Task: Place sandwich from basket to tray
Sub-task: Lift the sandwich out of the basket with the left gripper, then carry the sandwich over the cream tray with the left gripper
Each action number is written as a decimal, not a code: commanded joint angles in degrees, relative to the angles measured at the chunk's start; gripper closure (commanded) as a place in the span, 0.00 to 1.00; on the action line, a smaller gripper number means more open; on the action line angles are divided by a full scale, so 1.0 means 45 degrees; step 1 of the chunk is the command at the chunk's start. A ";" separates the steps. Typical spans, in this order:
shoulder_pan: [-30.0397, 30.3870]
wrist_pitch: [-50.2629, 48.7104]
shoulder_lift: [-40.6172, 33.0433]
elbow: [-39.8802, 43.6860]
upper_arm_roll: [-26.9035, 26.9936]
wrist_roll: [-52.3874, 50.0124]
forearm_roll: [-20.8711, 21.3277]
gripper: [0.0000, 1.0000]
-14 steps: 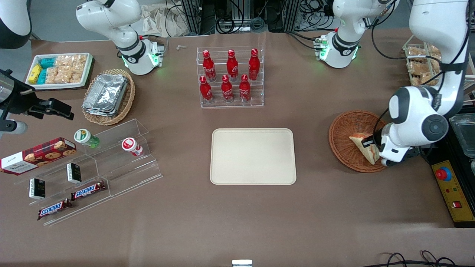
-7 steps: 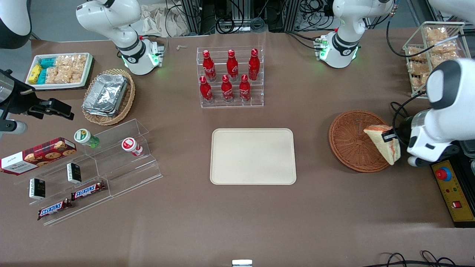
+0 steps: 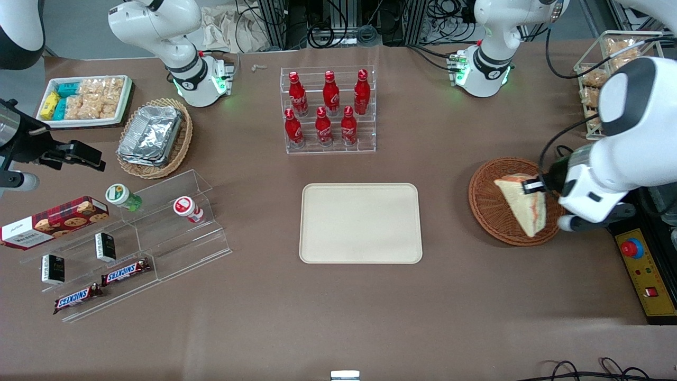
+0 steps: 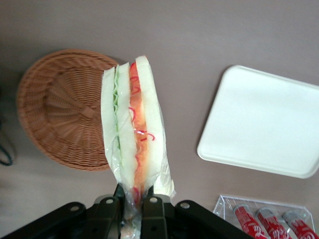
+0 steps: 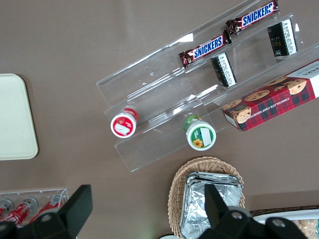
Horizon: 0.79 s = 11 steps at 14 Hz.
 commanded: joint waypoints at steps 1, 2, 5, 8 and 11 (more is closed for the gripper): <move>-0.0778 0.0466 0.0606 0.0544 -0.0382 -0.0128 0.0528 0.93; -0.1324 0.0837 0.0703 0.0466 -0.0383 -0.0148 0.0782 0.93; -0.2032 0.1249 0.1716 0.0562 -0.0402 -0.0168 0.0766 0.89; -0.2870 0.2478 0.2693 0.0485 -0.0461 -0.0148 0.0843 0.91; -0.3321 0.3105 0.3787 0.0543 -0.0480 -0.0050 0.0766 0.91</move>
